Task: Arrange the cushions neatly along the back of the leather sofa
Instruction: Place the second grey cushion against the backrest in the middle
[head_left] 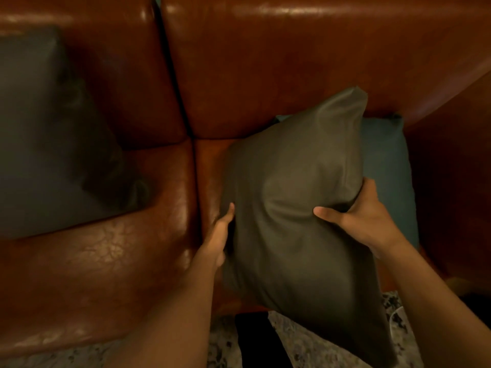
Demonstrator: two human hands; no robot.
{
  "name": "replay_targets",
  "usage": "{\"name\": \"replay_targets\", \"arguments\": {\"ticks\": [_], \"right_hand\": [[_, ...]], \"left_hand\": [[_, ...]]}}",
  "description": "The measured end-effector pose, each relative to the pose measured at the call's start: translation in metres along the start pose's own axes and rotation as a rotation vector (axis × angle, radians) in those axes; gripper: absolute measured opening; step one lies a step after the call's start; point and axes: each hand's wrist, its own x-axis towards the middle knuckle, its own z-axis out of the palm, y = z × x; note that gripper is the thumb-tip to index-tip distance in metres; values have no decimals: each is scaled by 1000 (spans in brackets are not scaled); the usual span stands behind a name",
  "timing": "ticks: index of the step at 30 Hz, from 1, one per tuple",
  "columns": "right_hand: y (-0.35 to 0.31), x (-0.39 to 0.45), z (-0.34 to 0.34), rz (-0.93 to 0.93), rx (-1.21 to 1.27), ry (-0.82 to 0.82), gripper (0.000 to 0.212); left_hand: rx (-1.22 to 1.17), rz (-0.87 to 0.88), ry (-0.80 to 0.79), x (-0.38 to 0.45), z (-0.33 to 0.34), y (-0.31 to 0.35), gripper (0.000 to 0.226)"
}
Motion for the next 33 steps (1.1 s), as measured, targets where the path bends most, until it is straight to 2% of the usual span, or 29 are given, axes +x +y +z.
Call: {"name": "replay_targets", "arguments": {"ticks": [2, 6, 9, 12, 15, 22, 27, 31, 32, 33], "right_hand": [[-8, 0, 5, -32, 22, -25, 93], [-27, 11, 12, -113, 30, -68, 85], [-47, 24, 12, -166, 56, -97, 103], [-66, 31, 13, -247, 80, -154, 105], [-87, 34, 11, -299, 68, -179, 87], [-100, 30, -19, -358, 103, -262, 78], [-104, 41, -6, -469, 69, -237, 89], [-104, 77, 35, -489, 118, -288, 103], [-110, 83, 47, -478, 128, -271, 103], [-115, 87, 57, -458, 132, -254, 94]], "left_hand": [[12, 49, 72, -8, -6, 10, 46], [26, 228, 236, -28, -28, 33, 39], [82, 356, 300, -51, -46, 47, 29], [115, 468, 354, -70, -58, 64, 38], [157, 582, 376, -84, -61, 75, 27], [210, 803, 449, -117, -56, 78, 42], [154, 966, 552, -126, -58, 80, 54], [84, 961, 588, -114, -68, 104, 48], [90, 965, 601, -110, -72, 110, 47], [100, 969, 615, -105, -77, 115, 46]]}}
